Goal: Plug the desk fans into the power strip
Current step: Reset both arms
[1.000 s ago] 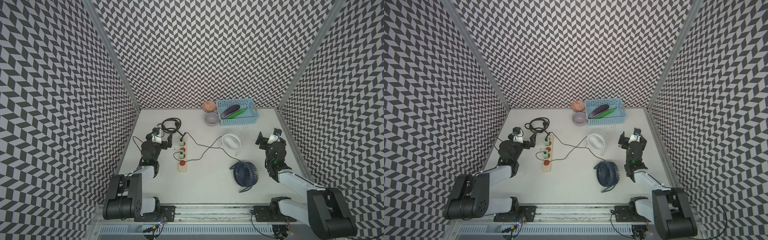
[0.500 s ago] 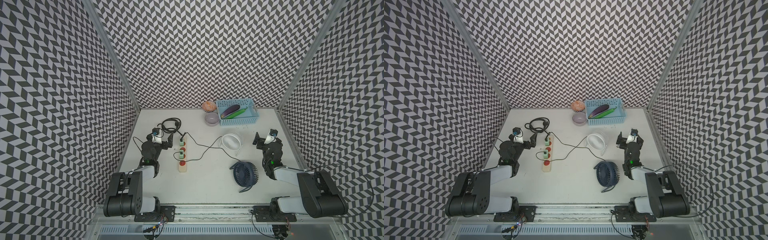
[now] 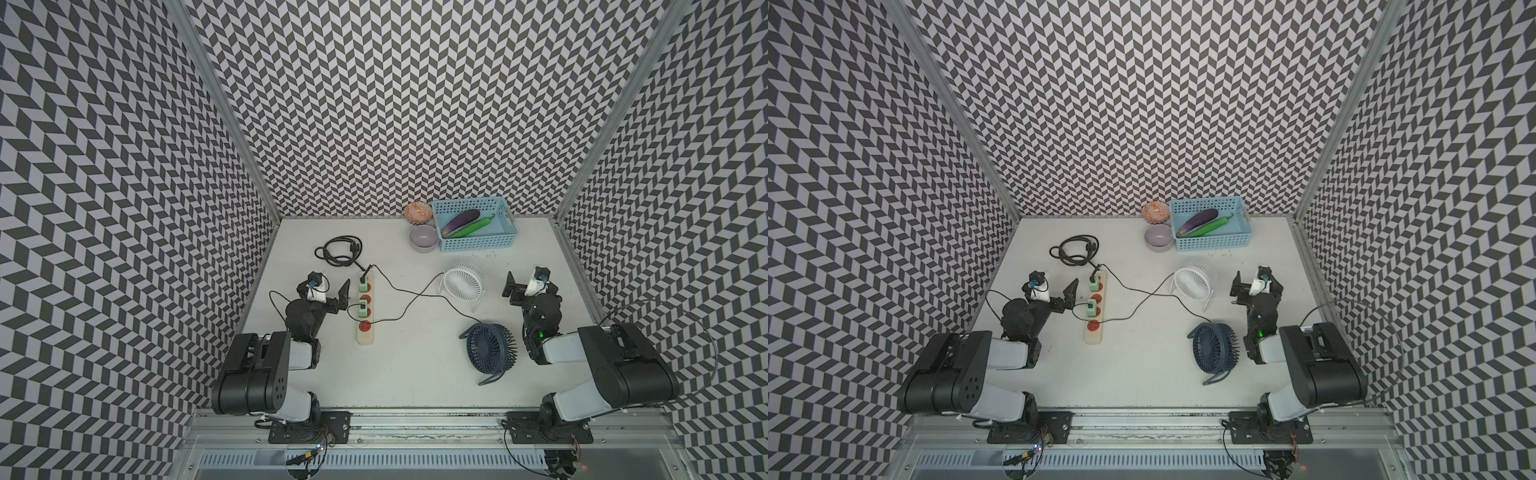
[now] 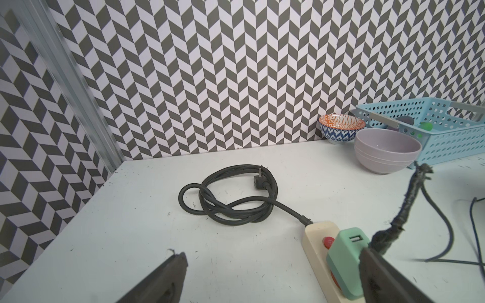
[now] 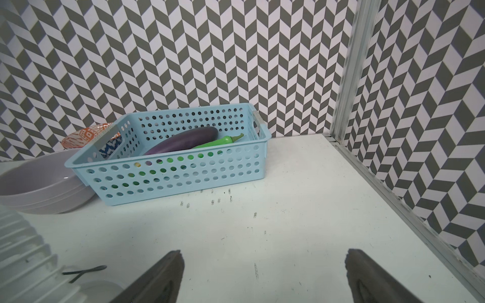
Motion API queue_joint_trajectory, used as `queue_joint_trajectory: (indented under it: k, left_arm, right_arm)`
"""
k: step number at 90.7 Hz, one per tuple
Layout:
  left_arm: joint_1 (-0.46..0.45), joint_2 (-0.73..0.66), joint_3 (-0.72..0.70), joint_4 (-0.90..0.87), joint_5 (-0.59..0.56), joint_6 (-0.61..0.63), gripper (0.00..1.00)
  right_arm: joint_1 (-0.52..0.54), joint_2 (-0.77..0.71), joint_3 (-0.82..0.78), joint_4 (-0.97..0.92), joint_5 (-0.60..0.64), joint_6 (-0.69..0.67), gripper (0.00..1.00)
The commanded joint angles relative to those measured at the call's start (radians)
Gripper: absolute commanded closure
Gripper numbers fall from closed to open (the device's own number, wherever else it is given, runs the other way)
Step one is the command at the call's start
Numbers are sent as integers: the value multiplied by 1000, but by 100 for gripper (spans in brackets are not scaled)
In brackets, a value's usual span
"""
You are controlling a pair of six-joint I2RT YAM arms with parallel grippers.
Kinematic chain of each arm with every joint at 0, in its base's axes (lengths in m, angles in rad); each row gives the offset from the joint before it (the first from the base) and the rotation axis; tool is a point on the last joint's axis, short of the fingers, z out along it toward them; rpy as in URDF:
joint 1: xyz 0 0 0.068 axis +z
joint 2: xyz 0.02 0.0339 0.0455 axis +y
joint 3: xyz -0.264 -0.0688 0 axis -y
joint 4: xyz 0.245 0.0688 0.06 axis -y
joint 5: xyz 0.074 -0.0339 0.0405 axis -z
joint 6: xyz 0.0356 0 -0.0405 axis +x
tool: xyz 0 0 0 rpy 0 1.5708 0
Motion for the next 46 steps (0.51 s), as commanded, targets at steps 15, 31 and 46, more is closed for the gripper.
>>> queue_joint_trajectory:
  k: [15,31,46]
  left_arm:
    - [-10,57,32,65,-56,-14,0]
    - [-11,58,33,57,-58,-15,0]
    - [-11,56,30,61,-58,-14,0]
  right_arm:
    - [-12,8,8,92,-21,-3,0]
    - [-12,7,4,94,-22,-3,0]
    - [-12,5,5,92,-21,-3,0]
